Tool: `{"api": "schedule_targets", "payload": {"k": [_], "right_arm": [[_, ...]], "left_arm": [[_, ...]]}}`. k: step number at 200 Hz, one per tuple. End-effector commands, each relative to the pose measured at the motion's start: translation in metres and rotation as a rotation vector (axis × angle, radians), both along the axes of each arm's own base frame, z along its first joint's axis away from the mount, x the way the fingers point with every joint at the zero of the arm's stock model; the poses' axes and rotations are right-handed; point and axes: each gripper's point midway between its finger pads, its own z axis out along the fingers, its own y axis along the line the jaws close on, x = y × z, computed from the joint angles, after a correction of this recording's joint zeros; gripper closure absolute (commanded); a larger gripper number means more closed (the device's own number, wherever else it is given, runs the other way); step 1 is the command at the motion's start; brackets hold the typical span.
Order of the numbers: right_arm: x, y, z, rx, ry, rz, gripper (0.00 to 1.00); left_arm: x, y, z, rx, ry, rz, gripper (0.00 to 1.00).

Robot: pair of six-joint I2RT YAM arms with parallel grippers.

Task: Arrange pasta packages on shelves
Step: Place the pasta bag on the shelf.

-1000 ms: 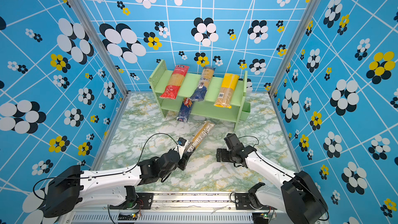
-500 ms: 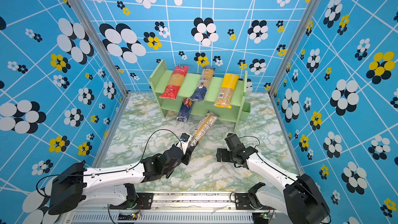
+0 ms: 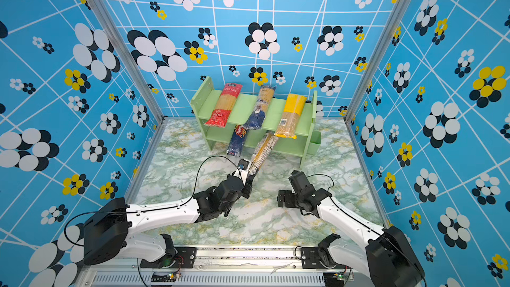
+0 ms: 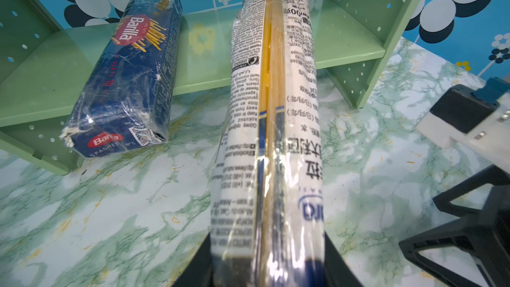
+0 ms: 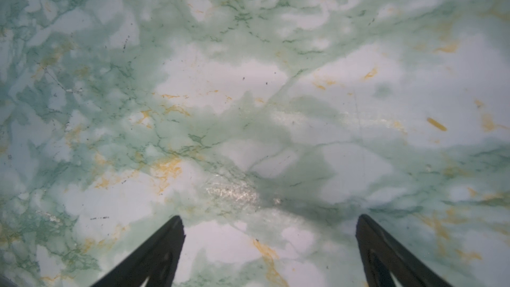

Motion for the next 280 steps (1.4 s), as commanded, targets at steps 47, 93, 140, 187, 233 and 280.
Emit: {"api": "schedule_targets", "payload": {"k": [47, 93, 140, 187, 233, 280], "right_arm": [[0.0, -0.006, 0.001, -0.022, -0.013, -0.004, 0.01], [0.001, -0.004, 0.001, -0.017, -0.015, 0.008, 0.01], [0.001, -0.005, 0.003, -0.024, -0.018, 0.017, 0.01], [0.001, -0.006, 0.003, -0.022, -0.021, 0.018, 0.01], [0.003, -0.005, 0.005, -0.025, -0.025, 0.027, 0.01], [0.002, -0.007, 0.003, -0.03, -0.026, 0.03, 0.01]], "left_arm": [[0.043, -0.015, 0.082, -0.243, -0.178, 0.149, 1.0], [0.057, -0.027, 0.085, -0.223, -0.2, 0.169, 1.0], [0.07, -0.039, 0.082, -0.209, -0.213, 0.191, 1.0], [0.083, -0.048, 0.08, -0.187, -0.215, 0.232, 1.0], [0.094, -0.056, 0.078, -0.187, -0.216, 0.256, 1.0], [0.102, -0.059, 0.077, -0.176, -0.214, 0.274, 1.0]]}}
